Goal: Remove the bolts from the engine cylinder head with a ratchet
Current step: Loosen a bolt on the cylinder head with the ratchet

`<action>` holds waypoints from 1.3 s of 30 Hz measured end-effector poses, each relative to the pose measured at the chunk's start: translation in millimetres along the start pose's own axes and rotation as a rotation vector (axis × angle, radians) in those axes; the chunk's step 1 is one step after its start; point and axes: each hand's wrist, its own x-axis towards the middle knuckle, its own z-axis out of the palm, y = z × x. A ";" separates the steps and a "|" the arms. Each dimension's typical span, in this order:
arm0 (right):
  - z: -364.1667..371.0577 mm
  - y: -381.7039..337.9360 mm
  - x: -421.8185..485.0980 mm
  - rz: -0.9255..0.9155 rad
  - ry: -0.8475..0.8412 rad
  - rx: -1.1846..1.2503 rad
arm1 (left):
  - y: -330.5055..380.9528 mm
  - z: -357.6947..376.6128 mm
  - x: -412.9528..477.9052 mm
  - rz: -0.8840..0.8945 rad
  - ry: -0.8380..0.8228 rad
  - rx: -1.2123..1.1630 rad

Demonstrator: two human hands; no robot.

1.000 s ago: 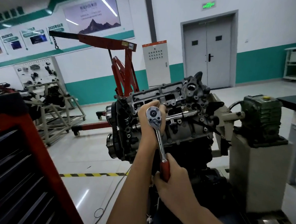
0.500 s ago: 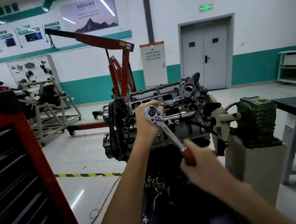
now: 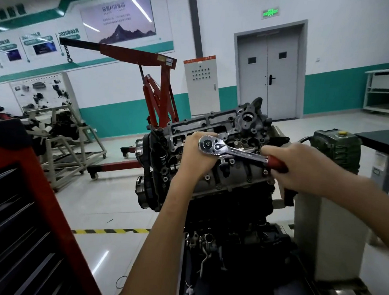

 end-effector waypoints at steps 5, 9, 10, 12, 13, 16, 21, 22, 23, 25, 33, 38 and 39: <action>52.6 -45.8 -29.1 0.124 0.081 0.358 | -9.4 4.4 -7.3 -0.067 0.212 -0.127; 102.5 -115.1 -37.0 0.300 0.219 0.864 | -2.8 11.8 0.3 -0.183 0.225 -0.252; 109.8 -127.1 -34.5 0.321 0.235 0.922 | -2.6 12.8 0.4 -0.193 0.220 -0.282; 111.3 -133.4 -32.1 0.321 0.209 0.960 | -2.7 13.3 -2.2 -0.189 0.192 -0.256; 105.5 -125.8 -32.8 0.296 0.177 0.933 | -4.8 12.2 -3.4 -0.178 0.194 -0.243; 70.0 -76.5 -34.0 0.139 0.062 0.699 | -9.1 4.2 -5.6 -0.114 0.175 -0.172; 5.0 -1.6 0.0 -0.001 0.000 0.047 | -2.3 -2.8 2.3 0.016 -0.075 -0.035; 3.1 1.7 2.5 0.005 0.019 0.003 | -2.6 -1.5 2.8 0.019 -0.063 -0.034; 7.1 -0.2 0.8 0.024 0.018 0.015 | -4.6 0.8 1.4 -0.005 -0.016 -0.069; 30.5 -20.7 -13.1 0.079 0.016 0.185 | -11.8 5.9 -2.2 -0.062 0.118 -0.176; 104.0 -134.5 -34.0 0.326 0.167 0.982 | -8.5 16.6 0.4 -0.130 0.237 -0.227; 53.1 -65.4 -27.7 0.113 -0.006 0.626 | -9.3 2.5 -1.7 -0.113 0.142 -0.207; 38.0 -47.4 -21.7 0.069 -0.049 0.515 | -9.7 -0.2 -1.5 -0.084 0.102 -0.187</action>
